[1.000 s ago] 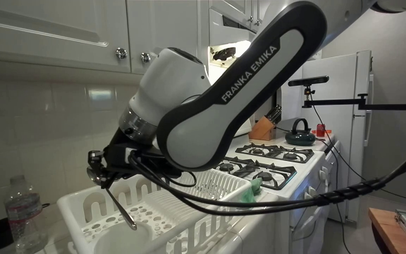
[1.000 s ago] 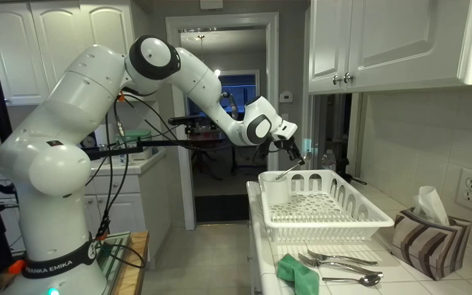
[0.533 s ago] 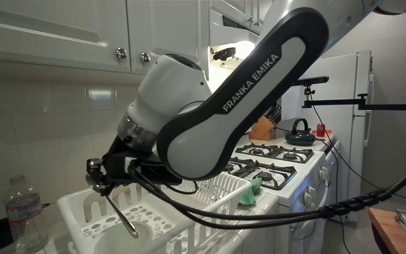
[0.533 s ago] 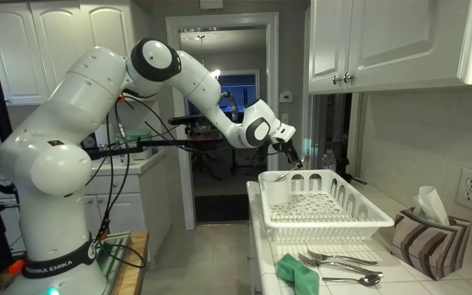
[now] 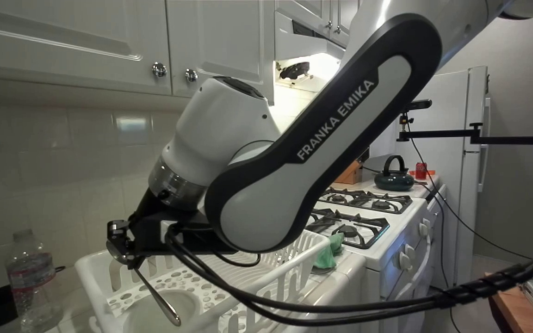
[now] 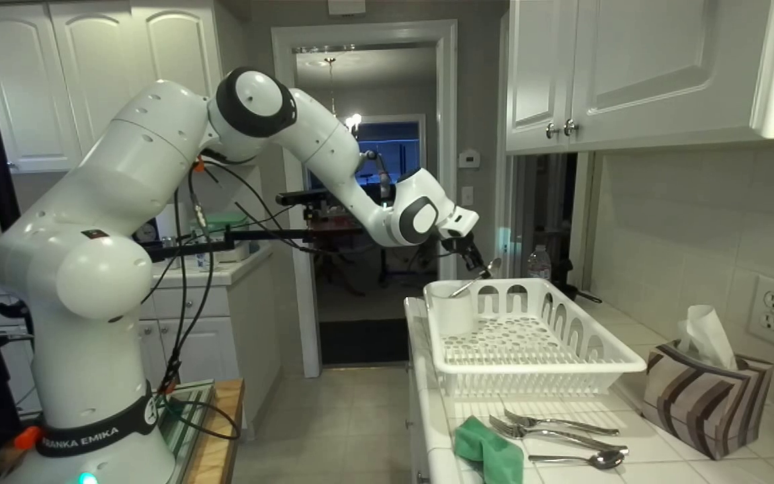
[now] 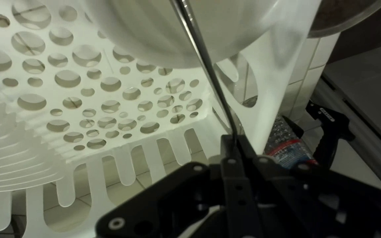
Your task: Put two silver spoons in the cutlery holder on the dishrack.
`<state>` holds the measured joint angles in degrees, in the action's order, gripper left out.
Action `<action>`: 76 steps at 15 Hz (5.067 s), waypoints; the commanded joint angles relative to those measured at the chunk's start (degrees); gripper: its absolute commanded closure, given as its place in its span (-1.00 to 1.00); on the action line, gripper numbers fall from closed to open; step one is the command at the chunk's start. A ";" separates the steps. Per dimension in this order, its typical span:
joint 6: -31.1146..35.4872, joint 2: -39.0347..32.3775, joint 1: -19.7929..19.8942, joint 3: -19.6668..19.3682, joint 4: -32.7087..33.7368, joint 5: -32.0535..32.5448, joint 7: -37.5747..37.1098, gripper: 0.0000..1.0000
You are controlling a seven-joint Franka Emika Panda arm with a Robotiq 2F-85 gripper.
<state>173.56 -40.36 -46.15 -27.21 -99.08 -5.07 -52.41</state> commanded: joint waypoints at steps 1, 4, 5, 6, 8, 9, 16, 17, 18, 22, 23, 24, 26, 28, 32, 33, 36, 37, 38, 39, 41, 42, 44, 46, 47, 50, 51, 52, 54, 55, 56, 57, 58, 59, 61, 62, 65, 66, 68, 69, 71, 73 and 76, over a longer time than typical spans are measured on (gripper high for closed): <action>0.82 -1.06 -1.32 -1.35 0.65 1.42 -1.29 0.98; 0.52 -1.15 -1.64 -1.44 0.62 1.46 -1.11 0.98; 0.44 -1.19 -1.67 -1.42 0.63 1.48 -1.02 0.98; 0.38 -1.31 -1.77 -1.51 0.67 1.55 -0.95 0.98; 0.32 -1.55 -2.01 -1.73 0.69 1.60 -0.88 0.98; 0.31 -1.67 -2.14 -1.88 0.71 1.61 -0.82 0.98; 0.88 -1.52 -3.38 -3.09 -0.17 1.68 -0.44 0.98; 0.59 -1.32 -3.29 -2.84 -0.29 1.58 -0.27 0.98; 0.52 -1.37 -3.48 -3.05 -0.30 1.56 -0.36 0.98; 0.62 -1.81 -4.16 -3.60 -0.32 1.47 -0.60 0.98; 0.49 -1.91 -4.31 -3.73 -0.30 1.35 -0.77 0.98; 0.31 -2.04 -4.40 -3.78 -0.23 1.30 -0.83 0.98; 0.19 -2.32 -4.62 -4.00 -0.09 1.31 -0.84 0.98; 0.07 -2.58 -4.85 -4.20 0.05 1.23 -0.90 0.98; 0.00 -2.90 -5.26 -4.46 0.02 1.15 -0.87 0.98; -0.05 -2.94 -5.38 -4.52 0.01 1.16 -0.84 0.69; -0.08 -3.02 -5.77 -4.85 -0.04 1.15 -0.91 0.16; -0.09 -3.02 -5.87 -4.94 -0.06 1.13 -0.94 0.00; -0.11 -3.01 -5.93 -4.99 -0.06 1.12 -0.94 -0.13; -0.11 -3.03 -5.98 -5.06 -0.05 1.11 -0.94 -0.29; -0.08 -3.03 -6.13 -5.22 -0.07 1.12 -0.92 -0.54; -0.09 -3.06 -6.20 -5.31 -0.06 1.11 -0.90 -0.70; -0.10 -3.09 -6.28 -5.41 -0.02 1.08 -0.86 -0.96; -0.12 -3.08 -6.27 -5.44 -0.02 1.05 -0.81 -1.00; -0.13 -3.05 -6.23 -5.40 -0.01 1.03 -0.77 -1.00; -0.37 -1.87 -5.04 -3.98 -0.27 0.60 -0.07 -1.00; -0.43 -1.22 -4.43 -3.27 -0.44 0.41 0.31 -1.00; -0.64 0.09 -3.23 -1.77 -0.84 0.12 1.14 -1.00; -0.68 3.12 -0.27 1.65 -1.68 -0.43 2.58 -1.00; -0.52 4.71 2.03 4.37 -1.95 -0.84 3.56 -1.00; -0.11 5.81 4.16 6.73 -2.07 -1.22 4.14 -1.00; -0.66 7.69 7.37 10.46 -2.28 -1.74 5.57 -1.00; -0.96 8.92 10.61 14.04 -2.22 -2.29 6.95 -1.00; -1.63 10.08 13.23 16.65 -2.33 -2.65 7.88 -1.00; -3.04 11.64 17.70 20.45 -2.47 -2.81 8.92 -1.00; -4.45 11.92 17.51 18.71 -2.42 -1.37 7.45 -1.00; -11.32 12.37 14.83 10.92 -2.35 2.55 4.03 -1.00; -13.70 12.46 13.79 7.94 -2.37 4.20 3.00 -1.00; -16.68 13.30 14.92 6.03 -3.09 10.73 -0.90 -1.00; -17.56 13.52 15.10 4.76 -3.52 13.64 -2.77 -1.00; -18.10 14.02 15.85 3.29 -4.80 18.56 -6.07 -1.00; -18.56 14.61 16.85 2.90 -6.47 21.32 -9.75 -1.00; -17.48 16.06 17.81 1.96 -10.54 24.74 -16.40 -1.00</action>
<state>155.93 -27.82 -28.87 -24.93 -104.27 15.11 -62.05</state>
